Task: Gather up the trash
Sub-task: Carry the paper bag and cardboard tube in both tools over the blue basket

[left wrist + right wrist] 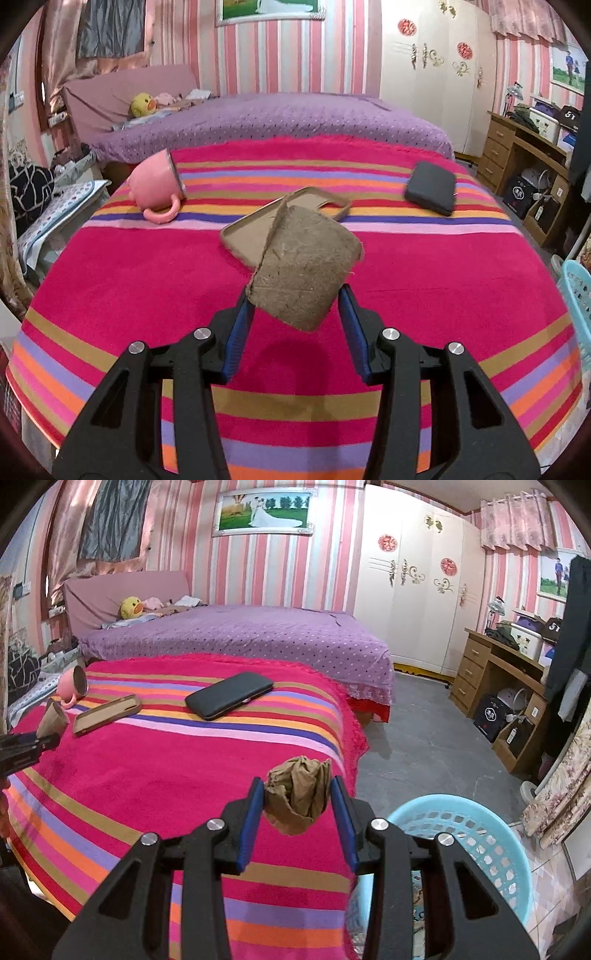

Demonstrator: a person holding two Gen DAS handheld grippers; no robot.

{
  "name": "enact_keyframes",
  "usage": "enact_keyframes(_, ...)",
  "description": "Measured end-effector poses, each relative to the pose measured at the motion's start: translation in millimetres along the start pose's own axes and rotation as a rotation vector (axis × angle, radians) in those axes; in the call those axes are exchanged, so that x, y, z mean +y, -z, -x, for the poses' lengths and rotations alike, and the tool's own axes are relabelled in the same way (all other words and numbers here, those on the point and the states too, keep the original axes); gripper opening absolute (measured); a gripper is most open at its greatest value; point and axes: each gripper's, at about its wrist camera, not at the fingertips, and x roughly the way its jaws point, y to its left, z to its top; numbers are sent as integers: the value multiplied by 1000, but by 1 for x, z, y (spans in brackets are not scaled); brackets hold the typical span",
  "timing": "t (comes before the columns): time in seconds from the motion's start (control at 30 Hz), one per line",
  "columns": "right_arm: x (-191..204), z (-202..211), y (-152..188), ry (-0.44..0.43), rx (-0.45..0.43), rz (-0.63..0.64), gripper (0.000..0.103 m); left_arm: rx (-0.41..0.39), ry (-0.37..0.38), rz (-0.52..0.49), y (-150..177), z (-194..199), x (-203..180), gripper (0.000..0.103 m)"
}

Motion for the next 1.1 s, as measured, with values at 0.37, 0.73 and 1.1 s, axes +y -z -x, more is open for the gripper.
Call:
enact_keyframes(0.37,-79,20,9,82,-18,-104,38,-49,86,-35,-8,20,-99,46)
enact_keyframes(0.73,-161,27,36,197,4,-196,38,-47,224,-166,0,18,-233,46)
enact_keyframes(1.1,-217,32,68,269,32,-278,38,-45,346,-278,8,20,-333,46)
